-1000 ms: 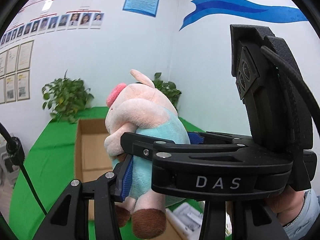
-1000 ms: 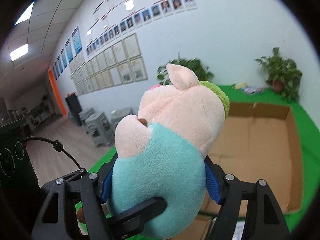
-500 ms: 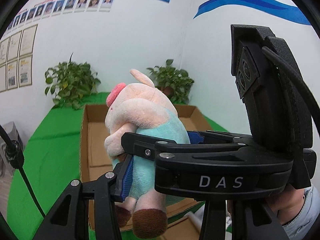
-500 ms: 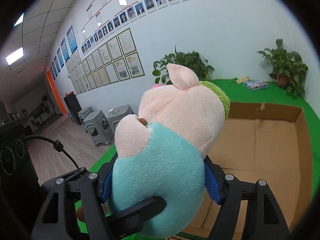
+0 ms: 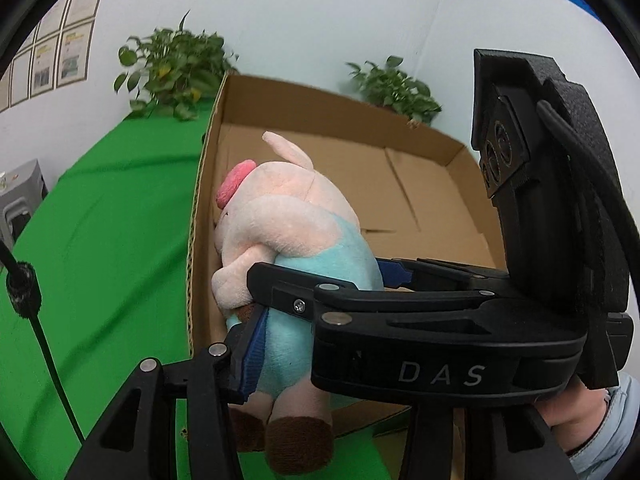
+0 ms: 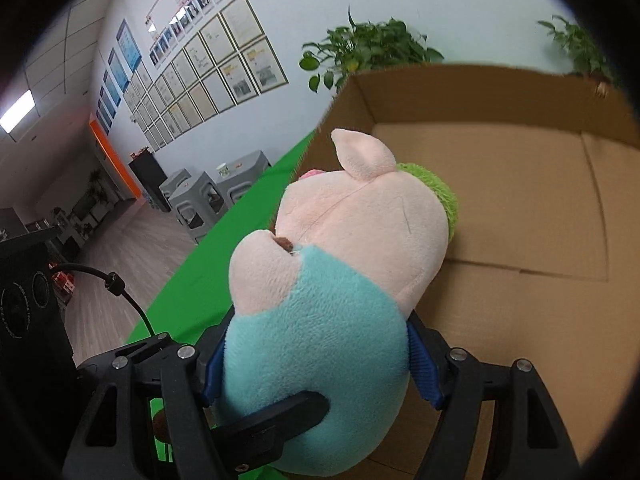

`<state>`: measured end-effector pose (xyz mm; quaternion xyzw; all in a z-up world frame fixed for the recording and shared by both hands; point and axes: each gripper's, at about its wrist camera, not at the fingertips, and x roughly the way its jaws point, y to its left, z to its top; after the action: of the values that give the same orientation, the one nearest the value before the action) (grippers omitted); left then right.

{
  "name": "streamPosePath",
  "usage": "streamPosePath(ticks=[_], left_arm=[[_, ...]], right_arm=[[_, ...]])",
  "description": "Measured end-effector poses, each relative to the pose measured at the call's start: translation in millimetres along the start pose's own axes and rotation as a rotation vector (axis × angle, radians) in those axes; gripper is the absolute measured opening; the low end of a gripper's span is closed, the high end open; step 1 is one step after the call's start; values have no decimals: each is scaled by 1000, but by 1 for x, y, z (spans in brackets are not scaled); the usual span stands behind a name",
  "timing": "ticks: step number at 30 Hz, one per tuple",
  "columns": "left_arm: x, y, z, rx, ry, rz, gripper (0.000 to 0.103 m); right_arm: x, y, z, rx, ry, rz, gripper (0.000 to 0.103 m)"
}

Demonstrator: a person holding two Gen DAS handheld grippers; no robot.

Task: Organize objects
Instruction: 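Lift the plush pig with the left gripper and carry it over the large box, then lower the plush pig into the large box and open the left gripper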

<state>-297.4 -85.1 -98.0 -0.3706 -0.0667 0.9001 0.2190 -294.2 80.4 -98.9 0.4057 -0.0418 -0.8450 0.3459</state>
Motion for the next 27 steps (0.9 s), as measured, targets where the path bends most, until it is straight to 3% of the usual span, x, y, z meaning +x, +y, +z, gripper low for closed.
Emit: streamPosePath(ticks=[3,10,21,27], left_arm=[[8,11,-11,3,3,15,50],[-5,20,-24,-20,21,28,60],[-36,29,-21,-35,-5,39,60],[-47,30,-28,-67,-2,-5,39]], right_arm=[[4,1,-6,-14,2,-9,73],[3,3,-10,-27,32,-13,88],[-12,-18,-13,129,53,106,89],[-5,7,-10,55,40,20,77]])
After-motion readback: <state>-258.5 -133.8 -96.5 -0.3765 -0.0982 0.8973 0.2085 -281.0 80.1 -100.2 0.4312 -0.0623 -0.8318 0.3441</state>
